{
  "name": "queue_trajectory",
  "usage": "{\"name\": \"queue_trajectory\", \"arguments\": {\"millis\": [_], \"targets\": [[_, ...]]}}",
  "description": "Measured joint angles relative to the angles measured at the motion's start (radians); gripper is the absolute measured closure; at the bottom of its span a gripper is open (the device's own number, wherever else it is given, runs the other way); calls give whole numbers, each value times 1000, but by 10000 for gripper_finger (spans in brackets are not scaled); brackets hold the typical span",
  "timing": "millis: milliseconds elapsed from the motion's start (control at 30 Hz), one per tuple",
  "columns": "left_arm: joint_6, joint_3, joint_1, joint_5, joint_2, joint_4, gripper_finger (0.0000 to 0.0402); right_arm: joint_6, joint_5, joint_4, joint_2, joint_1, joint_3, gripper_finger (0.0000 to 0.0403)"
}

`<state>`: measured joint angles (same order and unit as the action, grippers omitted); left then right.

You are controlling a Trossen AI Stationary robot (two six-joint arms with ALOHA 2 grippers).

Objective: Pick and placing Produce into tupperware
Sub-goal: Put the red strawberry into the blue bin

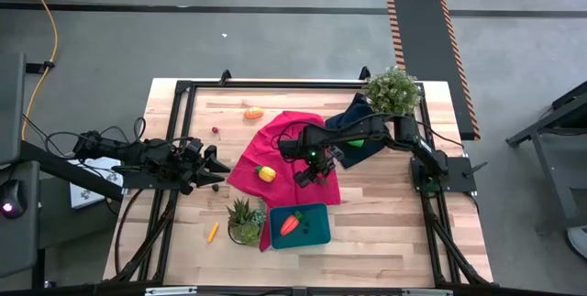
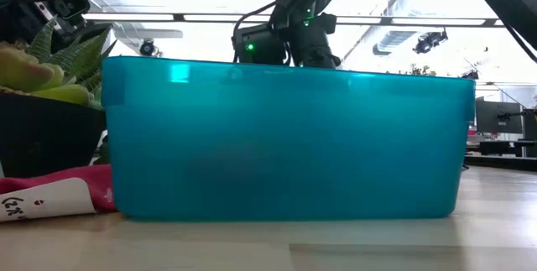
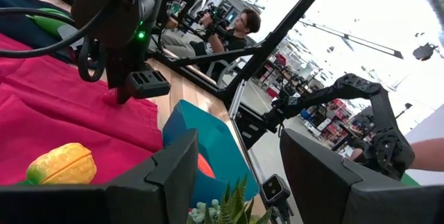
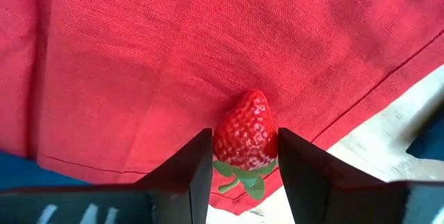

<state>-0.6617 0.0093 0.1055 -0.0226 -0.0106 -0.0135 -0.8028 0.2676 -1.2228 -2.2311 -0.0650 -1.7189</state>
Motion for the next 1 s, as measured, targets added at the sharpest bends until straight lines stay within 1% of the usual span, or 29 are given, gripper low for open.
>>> {"name": "queue_trajectory", "arguments": {"millis": [167,467,733,1000], "targets": [[0,0,0,0,0,0,208,0,1,0,17,-3,0,274],[1,0,0,0,0,0,208,-34,-10,19,103,-7,0,274],[1,0,0,0,0,0,208,-79,-21,90,170,-4,0,274],[2,0,0,0,0,0,208,-81,-21,180,233,3,0,274]]}}
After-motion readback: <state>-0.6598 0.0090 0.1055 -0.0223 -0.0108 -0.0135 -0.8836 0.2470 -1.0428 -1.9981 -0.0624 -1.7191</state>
